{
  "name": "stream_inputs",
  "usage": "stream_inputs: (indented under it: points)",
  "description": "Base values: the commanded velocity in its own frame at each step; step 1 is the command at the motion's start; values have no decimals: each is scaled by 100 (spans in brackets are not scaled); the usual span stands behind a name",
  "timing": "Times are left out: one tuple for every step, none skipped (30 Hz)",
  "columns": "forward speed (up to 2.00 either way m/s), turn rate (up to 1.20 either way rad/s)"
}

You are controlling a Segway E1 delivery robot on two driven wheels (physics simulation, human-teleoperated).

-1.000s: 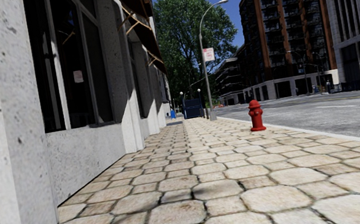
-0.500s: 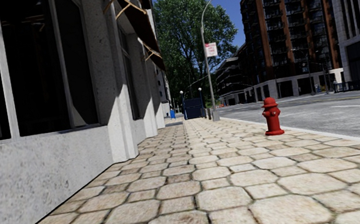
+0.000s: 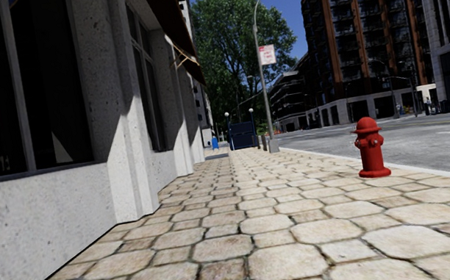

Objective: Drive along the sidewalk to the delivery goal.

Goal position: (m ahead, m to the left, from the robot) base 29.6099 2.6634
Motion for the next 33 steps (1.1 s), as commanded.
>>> stream_inputs:
  points:
    - [200, 0]
    - [200, 0]
    - [200, 0]
    - [200, 0]
    - [200, 0]
    - [200, 0]
    - [200, 0]
    - [200, 0]
    - [200, 0]
    - [200, 0]
    - [200, 0]
    - [200, 0]
    - [200, 0]
    - [200, 0]
    - [200, 0]
    - [200, 0]
    - [200, 0]
    - [200, 0]
    - [200, 0]
    - [200, 0]
    - [200, 0]
    - [200, 0]
    - [200, 0]
    - [200, 0]
    - [200, 0]
    - [200, 0]
    - [200, 0]
    - [200, 0]
    - [200, 0]
    - [200, 0]
    - [200, 0]
    - [200, 0]
    - [200, 0]
